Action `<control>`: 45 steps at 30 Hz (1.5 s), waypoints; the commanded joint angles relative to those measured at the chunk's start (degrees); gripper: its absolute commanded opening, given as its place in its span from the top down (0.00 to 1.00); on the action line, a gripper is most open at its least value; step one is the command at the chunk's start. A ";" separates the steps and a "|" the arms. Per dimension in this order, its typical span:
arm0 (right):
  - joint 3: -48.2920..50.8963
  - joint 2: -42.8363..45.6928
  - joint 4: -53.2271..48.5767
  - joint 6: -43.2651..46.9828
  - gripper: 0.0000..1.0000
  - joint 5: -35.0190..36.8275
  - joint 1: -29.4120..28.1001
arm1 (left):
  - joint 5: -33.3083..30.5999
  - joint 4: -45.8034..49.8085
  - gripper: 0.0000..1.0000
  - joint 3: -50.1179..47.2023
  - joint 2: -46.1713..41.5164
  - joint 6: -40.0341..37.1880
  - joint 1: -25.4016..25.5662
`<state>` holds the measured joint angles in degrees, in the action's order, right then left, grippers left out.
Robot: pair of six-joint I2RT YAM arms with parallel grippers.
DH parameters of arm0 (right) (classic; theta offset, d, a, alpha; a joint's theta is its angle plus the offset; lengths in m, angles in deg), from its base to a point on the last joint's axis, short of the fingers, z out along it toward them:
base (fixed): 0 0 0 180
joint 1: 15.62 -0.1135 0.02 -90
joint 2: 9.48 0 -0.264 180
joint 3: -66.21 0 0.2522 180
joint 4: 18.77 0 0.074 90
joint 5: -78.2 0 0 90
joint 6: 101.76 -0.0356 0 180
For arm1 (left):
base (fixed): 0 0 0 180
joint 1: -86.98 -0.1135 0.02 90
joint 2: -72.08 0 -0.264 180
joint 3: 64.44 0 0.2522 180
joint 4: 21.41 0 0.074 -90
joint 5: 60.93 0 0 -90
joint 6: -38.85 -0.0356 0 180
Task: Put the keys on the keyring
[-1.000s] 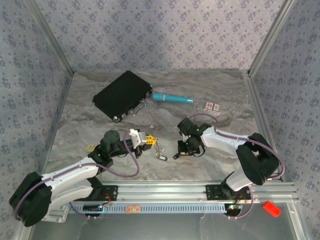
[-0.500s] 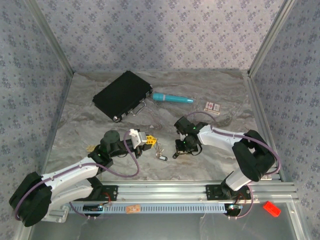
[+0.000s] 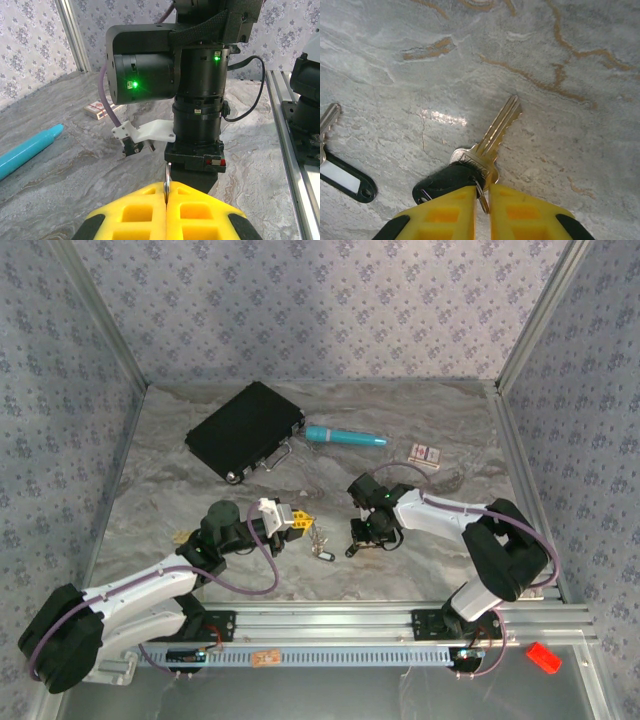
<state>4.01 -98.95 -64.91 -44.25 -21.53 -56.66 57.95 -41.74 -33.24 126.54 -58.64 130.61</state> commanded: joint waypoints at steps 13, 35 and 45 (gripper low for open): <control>-2.67 1.38 -5.28 1.29 1.00 4.11 -1.54 | -0.23 -0.60 1.00 -0.29 -1.09 -1.08 0.46; 3.17 33.64 10.13 42.85 1.00 5.76 -8.22 | -0.93 -0.02 1.00 0.32 -1.70 -0.79 0.43; 1.44 32.24 10.90 39.20 1.00 -13.40 -5.32 | 0.77 -0.37 1.00 0.20 -1.37 -1.20 0.45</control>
<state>6.48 -65.97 -55.65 -3.68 -26.71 -62.93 56.93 -40.62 -33.24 125.97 -58.85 130.61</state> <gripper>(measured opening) 0.052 0.043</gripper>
